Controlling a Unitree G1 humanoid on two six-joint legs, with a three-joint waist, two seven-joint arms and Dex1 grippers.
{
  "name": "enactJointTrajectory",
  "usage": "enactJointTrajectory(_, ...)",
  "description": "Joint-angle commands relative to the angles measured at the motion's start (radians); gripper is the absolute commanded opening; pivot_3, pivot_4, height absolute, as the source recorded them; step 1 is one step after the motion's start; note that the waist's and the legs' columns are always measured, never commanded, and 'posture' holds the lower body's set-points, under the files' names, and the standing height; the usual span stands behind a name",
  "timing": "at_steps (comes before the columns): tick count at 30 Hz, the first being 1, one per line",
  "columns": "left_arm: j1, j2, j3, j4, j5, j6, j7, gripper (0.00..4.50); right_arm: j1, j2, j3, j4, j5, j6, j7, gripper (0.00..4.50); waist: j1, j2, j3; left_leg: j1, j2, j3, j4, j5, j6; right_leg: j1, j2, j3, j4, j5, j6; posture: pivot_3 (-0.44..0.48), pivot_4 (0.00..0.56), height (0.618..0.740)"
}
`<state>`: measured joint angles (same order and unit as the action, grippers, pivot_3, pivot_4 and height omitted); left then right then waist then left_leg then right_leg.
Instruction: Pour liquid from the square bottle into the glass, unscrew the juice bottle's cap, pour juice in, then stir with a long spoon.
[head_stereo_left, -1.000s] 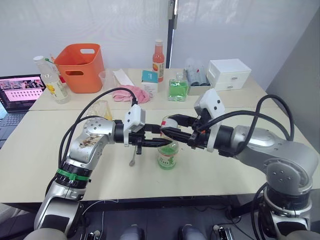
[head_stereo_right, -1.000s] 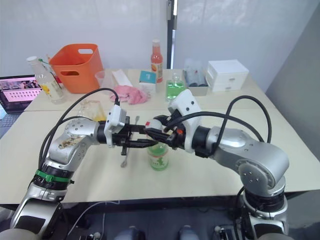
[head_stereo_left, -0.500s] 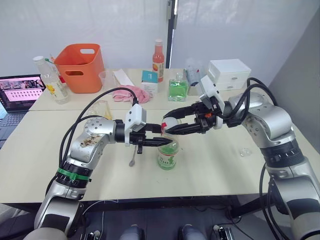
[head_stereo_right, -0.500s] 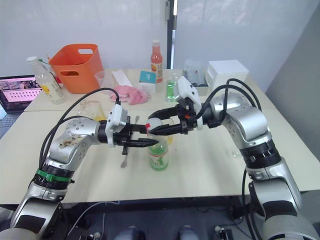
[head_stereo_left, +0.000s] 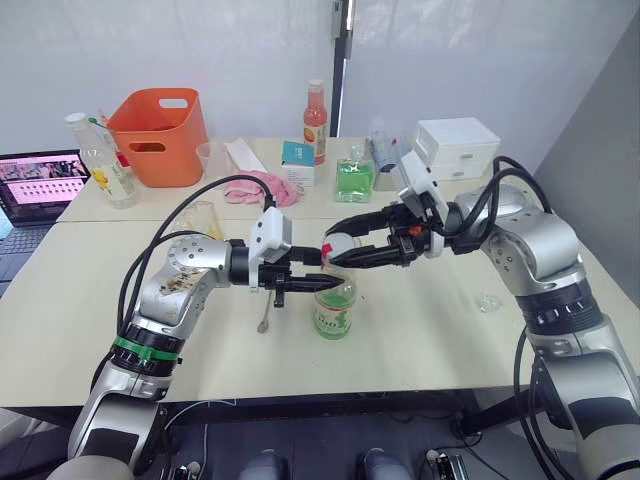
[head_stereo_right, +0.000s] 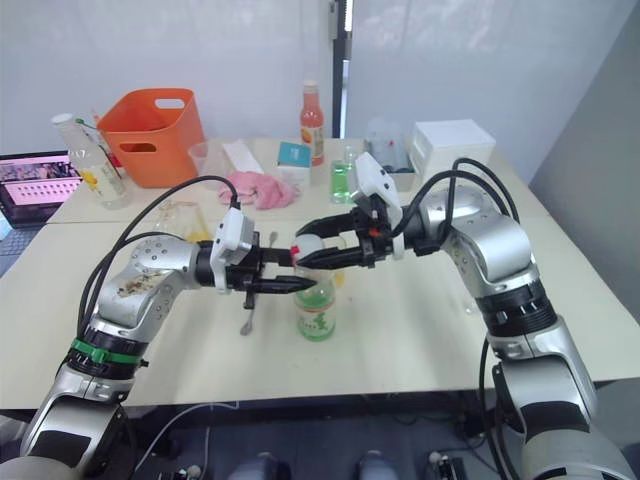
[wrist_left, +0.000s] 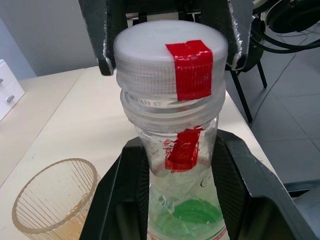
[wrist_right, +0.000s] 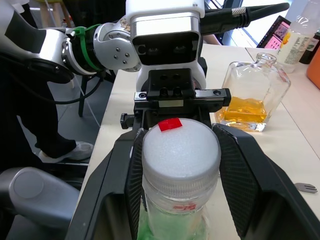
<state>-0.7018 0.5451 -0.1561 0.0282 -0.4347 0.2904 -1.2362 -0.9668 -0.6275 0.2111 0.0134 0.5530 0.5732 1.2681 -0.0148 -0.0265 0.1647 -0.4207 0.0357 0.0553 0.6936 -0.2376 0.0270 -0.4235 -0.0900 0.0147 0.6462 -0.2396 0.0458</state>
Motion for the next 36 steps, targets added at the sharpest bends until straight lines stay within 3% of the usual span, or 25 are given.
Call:
enactJointTrajectory(1,0.02,0.024,-0.017,0.001,0.036,0.009,-0.01,1.4,-0.021,0.003,-0.096,-0.033,0.025,0.031,-0.066,1.66,0.0,0.0,0.0,0.0,0.0,0.0,0.0,0.0,0.0,0.0,0.0,0.0,0.0,0.0,0.0,0.0,0.15,0.715)
enactJointTrajectory(11,0.015,0.019,-0.018,0.011,0.039,0.005,-0.017,1.4,-0.001,-0.04,-0.255,-0.149,0.112,0.138,-0.171,1.66,0.003,0.0,0.0,-0.001,0.0,0.0,0.0,0.0,0.0,0.0,-0.001,0.0,0.0,0.0,0.0,0.0,0.15,0.715)
enactJointTrajectory(16,0.017,0.013,-0.018,0.01,0.038,0.001,-0.012,1.4,0.197,-0.13,-0.328,-0.212,0.047,0.194,-0.329,1.66,0.009,-0.001,0.0,-0.001,-0.001,0.001,0.0,0.0,0.0,0.001,-0.001,-0.001,-0.002,0.0,0.0,0.0,0.15,0.715)
enactJointTrajectory(17,0.02,0.013,-0.015,0.006,0.036,0.002,-0.009,1.4,0.288,-0.124,-0.364,-0.244,0.03,0.21,-0.397,1.66,0.01,-0.001,0.0,-0.001,-0.001,0.001,0.0,0.0,0.0,0.001,-0.002,-0.001,-0.002,0.0,0.0,0.0,0.15,0.715)
enactJointTrajectory(21,0.033,0.015,-0.005,-0.007,0.029,0.003,-0.006,1.4,0.65,-0.058,-0.451,-0.344,-0.087,0.17,-0.631,1.66,0.018,-0.001,0.0,-0.002,-0.001,0.003,-0.001,0.0,0.0,0.001,-0.001,-0.001,-0.002,0.0,0.0,0.0,0.15,0.715)
enactJointTrajectory(26,0.033,0.016,0.002,-0.007,0.023,0.004,-0.006,1.4,0.844,0.081,-0.471,-0.367,-0.192,0.076,-0.827,1.66,0.001,0.002,-0.001,-0.001,-0.001,0.003,0.0,0.0,0.0,0.0,0.0,0.004,-0.001,0.0,0.001,0.0,0.15,0.715)
enactJointTrajectory(31,0.022,0.015,0.004,-0.001,0.022,0.01,-0.006,1.4,0.91,0.232,-0.484,-0.339,-0.242,-0.023,-0.958,1.66,0.001,0.002,-0.001,0.0,-0.001,0.003,0.0,0.001,-0.001,0.001,0.001,0.004,-0.001,-0.001,0.001,0.0,0.15,0.715)
enactJointTrajectory(36,0.013,0.015,0.0,0.002,0.024,0.013,-0.011,1.4,0.898,0.26,-0.472,-0.265,-0.26,-0.082,-0.965,1.66,0.002,0.002,-0.001,0.0,-0.001,0.003,0.0,0.0,-0.001,0.001,0.001,0.004,-0.001,-0.001,0.001,0.0,0.15,0.715)
